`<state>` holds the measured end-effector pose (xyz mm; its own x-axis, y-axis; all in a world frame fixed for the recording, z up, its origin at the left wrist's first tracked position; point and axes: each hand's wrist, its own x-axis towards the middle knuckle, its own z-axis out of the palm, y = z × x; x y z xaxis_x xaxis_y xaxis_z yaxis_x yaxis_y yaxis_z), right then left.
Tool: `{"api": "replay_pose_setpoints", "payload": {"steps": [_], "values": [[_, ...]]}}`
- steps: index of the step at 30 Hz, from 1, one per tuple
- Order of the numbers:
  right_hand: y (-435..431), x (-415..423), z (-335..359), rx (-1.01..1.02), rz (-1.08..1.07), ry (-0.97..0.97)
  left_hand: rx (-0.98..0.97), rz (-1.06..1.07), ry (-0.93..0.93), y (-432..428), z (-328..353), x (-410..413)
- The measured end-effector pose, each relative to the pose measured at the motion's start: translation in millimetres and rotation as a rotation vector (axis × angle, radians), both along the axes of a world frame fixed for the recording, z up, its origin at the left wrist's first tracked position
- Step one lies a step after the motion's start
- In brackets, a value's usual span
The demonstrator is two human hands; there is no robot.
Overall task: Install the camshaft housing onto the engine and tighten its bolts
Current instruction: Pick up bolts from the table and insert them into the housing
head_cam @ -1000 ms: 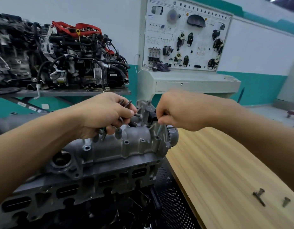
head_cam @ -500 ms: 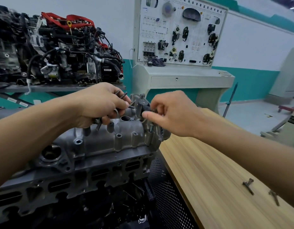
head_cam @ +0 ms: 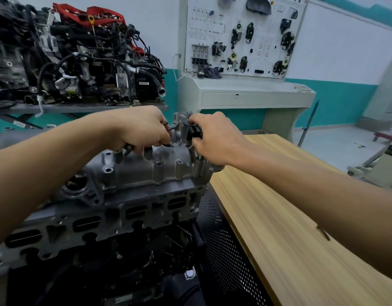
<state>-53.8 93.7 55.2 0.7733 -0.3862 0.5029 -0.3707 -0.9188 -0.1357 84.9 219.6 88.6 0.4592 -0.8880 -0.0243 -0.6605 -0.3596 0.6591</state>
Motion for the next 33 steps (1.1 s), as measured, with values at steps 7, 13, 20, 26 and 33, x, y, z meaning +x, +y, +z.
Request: {"api": "replay_pose_setpoints", "payload": {"steps": [7, 13, 20, 26, 33], "values": [[3, -4, 3, 0.006, 0.007, 0.009, 0.003, -0.026, 0.065, 5, 2, 0], [4, -5, 3, -0.005, 0.017, 0.006, -0.004, -0.056, 0.032, 7, 0, 0], [0, -6, 5, 0.035, 0.068, 0.008, -0.087, -0.059, -0.023, 5, -5, -3], [-2, -9, 10, 0.06, 0.116, 0.033, -0.091, -0.054, 0.004, 4, -5, -2], [-2, -12, 21, 0.036, 0.129, 0.132, -0.082, -0.095, -0.038, 8, -3, -6]]}}
